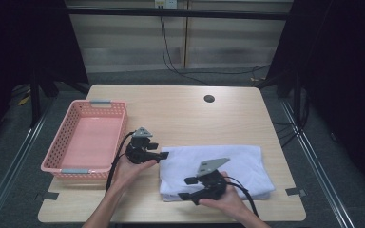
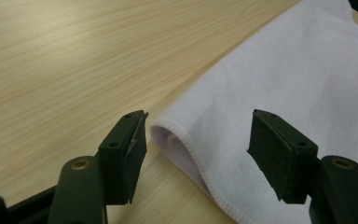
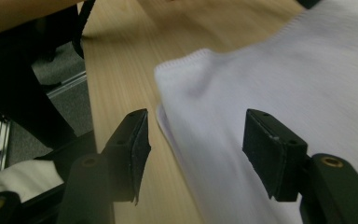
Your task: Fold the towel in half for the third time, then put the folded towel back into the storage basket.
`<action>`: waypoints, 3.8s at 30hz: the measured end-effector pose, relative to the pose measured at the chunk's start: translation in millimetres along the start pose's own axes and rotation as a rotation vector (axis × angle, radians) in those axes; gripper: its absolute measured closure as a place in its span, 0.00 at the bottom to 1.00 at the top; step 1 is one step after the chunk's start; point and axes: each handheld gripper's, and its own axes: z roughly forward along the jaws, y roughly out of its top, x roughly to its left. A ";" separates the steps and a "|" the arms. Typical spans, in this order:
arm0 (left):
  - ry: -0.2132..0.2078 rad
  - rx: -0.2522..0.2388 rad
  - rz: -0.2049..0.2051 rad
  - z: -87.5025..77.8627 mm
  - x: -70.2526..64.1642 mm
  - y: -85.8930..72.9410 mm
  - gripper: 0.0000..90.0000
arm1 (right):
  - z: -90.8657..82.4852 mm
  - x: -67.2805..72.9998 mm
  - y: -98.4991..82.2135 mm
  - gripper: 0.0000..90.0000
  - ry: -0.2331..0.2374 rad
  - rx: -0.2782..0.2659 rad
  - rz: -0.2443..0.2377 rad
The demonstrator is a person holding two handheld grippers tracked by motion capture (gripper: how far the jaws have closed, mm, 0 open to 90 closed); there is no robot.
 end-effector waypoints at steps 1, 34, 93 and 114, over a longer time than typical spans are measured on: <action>0.000 -0.008 0.001 -1.4 0.7 -0.7 0.40 | 10.4 0.3 3.5 0.46 0.013 0.009 -0.003; 0.030 -0.040 -0.084 7.0 21.9 -0.1 0.36 | 53.7 8.4 0.5 0.80 -0.134 0.012 -0.127; -0.051 -0.143 -0.101 -76.4 16.4 62.4 0.92 | 10.8 32.3 109.0 0.86 0.003 -0.283 -0.061; -0.149 -0.048 0.029 31.7 -61.3 98.7 0.92 | -65.5 4.1 13.7 0.85 -0.165 -0.245 0.028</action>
